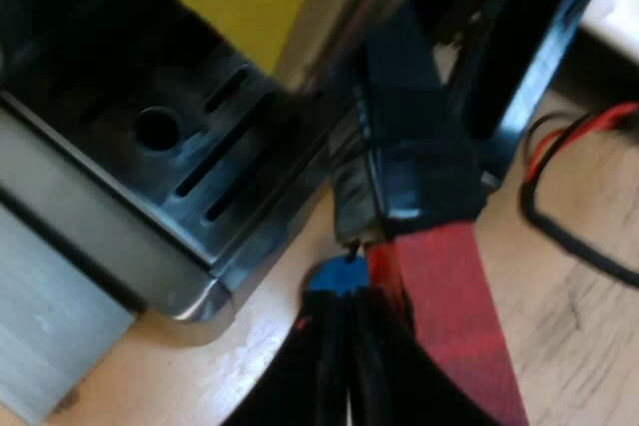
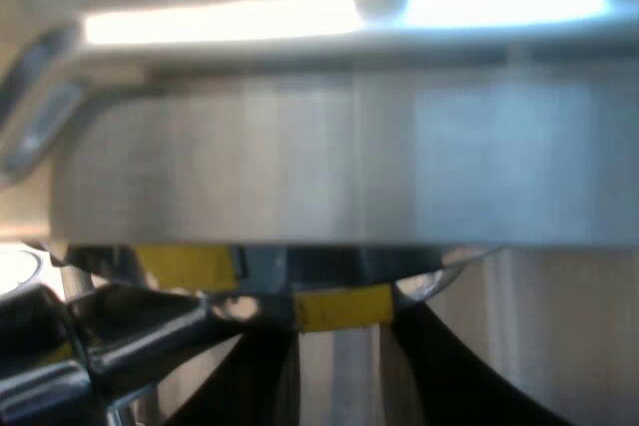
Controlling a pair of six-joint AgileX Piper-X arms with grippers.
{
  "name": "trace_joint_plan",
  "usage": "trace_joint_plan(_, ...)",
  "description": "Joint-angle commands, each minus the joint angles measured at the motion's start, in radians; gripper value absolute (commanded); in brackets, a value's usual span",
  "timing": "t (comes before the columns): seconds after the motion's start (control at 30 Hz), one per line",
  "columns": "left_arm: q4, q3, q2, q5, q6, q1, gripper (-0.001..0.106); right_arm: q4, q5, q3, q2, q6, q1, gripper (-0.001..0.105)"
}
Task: Put the handle in the coffee machine
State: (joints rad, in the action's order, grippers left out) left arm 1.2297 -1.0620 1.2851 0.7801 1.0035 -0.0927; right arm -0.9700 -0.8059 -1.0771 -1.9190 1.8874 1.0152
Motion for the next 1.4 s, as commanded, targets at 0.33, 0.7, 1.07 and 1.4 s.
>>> trace_joint_plan(0.33,0.009,0.062,-0.007,-0.018,0.031,0.005,0.001,-0.134,-0.027,-0.029,0.039,0.048,0.003,0.023)
trace_joint_plan(0.7,0.029,0.07,-0.007,0.005,0.044,0.008,0.001,-0.132,-0.027,-0.029,0.039,0.048,0.006,0.023)
trace_joint_plan(1.07,0.035,0.07,-0.007,-0.006,0.046,0.122,0.001,-0.17,-0.114,0.026,0.039,0.046,0.037,0.023)
trace_joint_plan(1.4,0.025,0.07,-0.012,-0.013,0.092,0.133,0.001,-0.178,-0.126,0.166,0.133,0.046,0.043,0.023)
